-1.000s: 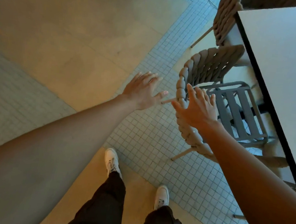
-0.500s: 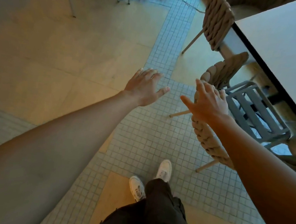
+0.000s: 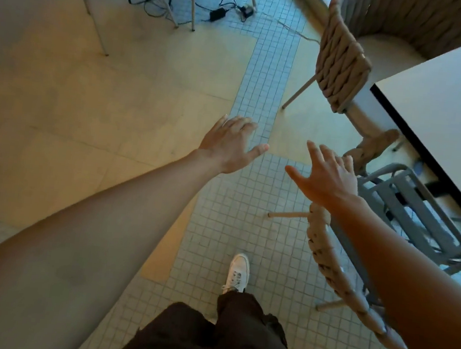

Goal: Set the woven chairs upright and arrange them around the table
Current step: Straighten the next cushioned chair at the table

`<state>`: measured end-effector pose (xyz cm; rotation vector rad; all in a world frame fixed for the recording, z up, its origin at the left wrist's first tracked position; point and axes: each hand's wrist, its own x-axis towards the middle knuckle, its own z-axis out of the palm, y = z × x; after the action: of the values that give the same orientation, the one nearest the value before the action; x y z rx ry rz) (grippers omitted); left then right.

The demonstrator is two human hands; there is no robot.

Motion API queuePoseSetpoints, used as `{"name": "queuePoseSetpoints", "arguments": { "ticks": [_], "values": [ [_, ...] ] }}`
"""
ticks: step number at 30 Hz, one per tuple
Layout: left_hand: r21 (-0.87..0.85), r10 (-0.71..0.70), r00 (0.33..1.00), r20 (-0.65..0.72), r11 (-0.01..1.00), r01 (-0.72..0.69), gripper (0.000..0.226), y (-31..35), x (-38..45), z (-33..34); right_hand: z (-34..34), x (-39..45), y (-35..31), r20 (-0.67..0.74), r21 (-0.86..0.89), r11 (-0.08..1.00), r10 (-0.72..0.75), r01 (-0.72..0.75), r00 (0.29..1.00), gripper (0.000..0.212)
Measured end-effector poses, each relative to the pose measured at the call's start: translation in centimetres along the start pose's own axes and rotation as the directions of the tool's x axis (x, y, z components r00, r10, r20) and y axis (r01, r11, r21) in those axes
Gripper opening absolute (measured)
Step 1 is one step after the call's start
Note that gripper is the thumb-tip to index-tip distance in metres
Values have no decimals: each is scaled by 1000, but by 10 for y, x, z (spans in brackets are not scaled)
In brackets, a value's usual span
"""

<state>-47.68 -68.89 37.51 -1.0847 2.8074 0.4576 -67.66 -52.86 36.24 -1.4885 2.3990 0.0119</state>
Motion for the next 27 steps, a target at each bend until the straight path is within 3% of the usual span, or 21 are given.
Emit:
{"name": "queuePoseSetpoints", "arguments": {
  "ticks": [11,27],
  "values": [
    [29,177,984,-17,984,-177,78,-34,124,-58,-43,127,-27,-73,-32,997,73,-75,995,94],
    [153,434,895,104,882,-446,79,-181,282,-135,-71,278,-115,-169,13,941,336,-339,926,94]
  ]
}}
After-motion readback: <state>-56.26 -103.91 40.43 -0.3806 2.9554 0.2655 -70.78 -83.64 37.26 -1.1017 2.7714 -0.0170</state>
